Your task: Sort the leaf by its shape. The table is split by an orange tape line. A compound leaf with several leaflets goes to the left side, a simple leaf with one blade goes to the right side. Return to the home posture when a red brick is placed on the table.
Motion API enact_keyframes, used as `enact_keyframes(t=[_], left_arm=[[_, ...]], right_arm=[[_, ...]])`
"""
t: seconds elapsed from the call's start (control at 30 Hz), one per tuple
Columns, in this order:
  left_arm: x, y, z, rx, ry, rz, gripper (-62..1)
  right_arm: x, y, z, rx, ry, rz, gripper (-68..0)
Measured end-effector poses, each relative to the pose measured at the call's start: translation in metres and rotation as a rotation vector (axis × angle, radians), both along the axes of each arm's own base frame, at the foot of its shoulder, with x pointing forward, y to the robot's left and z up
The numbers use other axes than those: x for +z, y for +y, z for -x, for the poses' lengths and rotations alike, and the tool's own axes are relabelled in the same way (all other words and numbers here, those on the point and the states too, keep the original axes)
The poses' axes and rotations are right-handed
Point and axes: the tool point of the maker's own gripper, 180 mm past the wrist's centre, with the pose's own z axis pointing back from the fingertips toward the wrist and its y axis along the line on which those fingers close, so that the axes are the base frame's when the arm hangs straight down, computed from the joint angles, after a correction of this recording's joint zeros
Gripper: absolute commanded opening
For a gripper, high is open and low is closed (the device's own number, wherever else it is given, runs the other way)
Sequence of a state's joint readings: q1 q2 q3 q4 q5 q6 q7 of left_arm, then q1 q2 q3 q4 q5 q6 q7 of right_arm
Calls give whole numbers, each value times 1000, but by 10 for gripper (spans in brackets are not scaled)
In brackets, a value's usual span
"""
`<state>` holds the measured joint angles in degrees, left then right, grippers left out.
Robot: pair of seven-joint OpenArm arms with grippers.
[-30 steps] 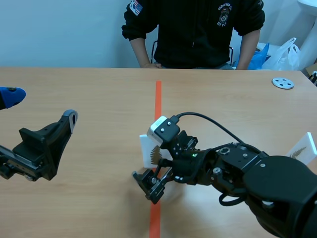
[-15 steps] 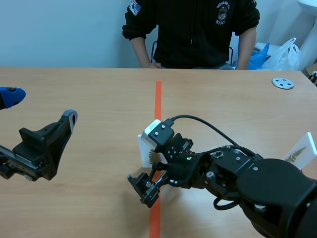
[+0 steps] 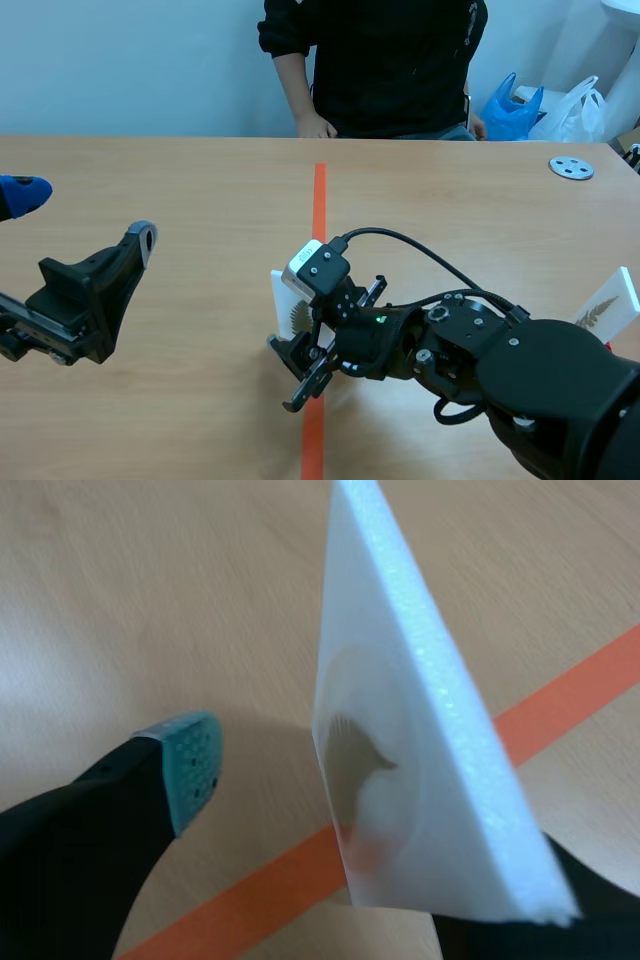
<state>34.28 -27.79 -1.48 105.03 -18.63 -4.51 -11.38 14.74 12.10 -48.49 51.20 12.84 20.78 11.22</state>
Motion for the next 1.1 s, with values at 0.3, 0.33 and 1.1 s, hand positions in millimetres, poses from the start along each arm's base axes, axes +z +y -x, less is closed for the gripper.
enact_keyframes(t=[0.3,0.33,1.1], left_arm=[[0,0,0,0,0,0,4],[0,0,0,0,0,0,4],[0,0,0,0,0,0,4]], right_arm=[[3,1,-1,-3,-11,-14,-516],[3,1,-1,-3,-12,-16,-530],[27,-66,-68,-319,-117,-23,-658]])
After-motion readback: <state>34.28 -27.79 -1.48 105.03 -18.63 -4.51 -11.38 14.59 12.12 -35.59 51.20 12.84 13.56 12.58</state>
